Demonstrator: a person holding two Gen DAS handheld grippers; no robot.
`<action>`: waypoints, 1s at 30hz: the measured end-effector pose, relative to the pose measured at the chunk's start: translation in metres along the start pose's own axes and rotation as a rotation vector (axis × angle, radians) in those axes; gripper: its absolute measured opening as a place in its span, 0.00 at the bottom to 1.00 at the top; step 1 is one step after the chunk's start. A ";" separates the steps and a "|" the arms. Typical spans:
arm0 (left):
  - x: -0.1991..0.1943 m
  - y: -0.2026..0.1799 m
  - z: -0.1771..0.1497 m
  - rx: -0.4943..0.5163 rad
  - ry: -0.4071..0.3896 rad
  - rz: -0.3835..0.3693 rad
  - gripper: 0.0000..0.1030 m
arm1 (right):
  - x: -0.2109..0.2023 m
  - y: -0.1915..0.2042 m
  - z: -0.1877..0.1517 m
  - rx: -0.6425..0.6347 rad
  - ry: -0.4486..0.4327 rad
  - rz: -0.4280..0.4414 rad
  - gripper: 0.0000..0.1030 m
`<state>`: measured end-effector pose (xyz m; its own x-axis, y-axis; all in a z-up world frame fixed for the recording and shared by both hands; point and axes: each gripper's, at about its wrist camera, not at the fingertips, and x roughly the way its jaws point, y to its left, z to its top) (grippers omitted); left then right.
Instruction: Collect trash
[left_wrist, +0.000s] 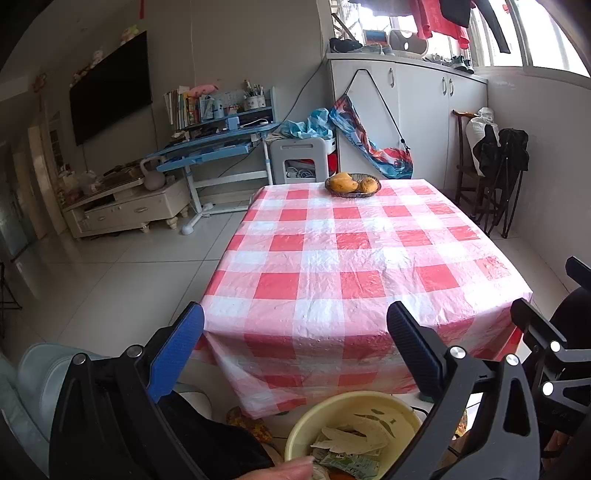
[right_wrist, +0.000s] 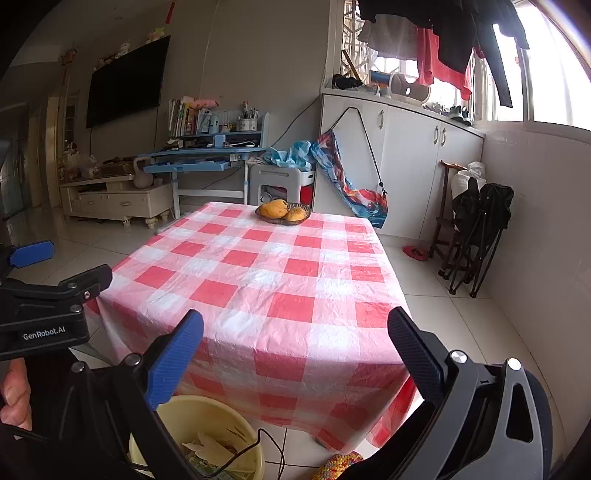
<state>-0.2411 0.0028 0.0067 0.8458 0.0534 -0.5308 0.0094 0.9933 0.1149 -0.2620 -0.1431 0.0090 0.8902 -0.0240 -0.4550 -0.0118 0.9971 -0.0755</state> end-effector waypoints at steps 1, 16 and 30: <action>0.001 0.000 0.000 -0.002 0.003 -0.002 0.93 | -0.001 0.001 0.000 -0.002 -0.003 0.001 0.93; 0.002 -0.011 -0.006 0.015 0.012 -0.009 0.93 | -0.008 0.010 -0.003 -0.029 -0.032 0.026 0.93; 0.001 -0.014 -0.008 0.010 0.010 -0.017 0.93 | -0.006 0.010 -0.002 -0.025 -0.020 0.019 0.93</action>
<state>-0.2443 -0.0098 -0.0020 0.8400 0.0379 -0.5413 0.0290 0.9930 0.1146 -0.2684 -0.1336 0.0088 0.8984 -0.0035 -0.4392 -0.0397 0.9952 -0.0893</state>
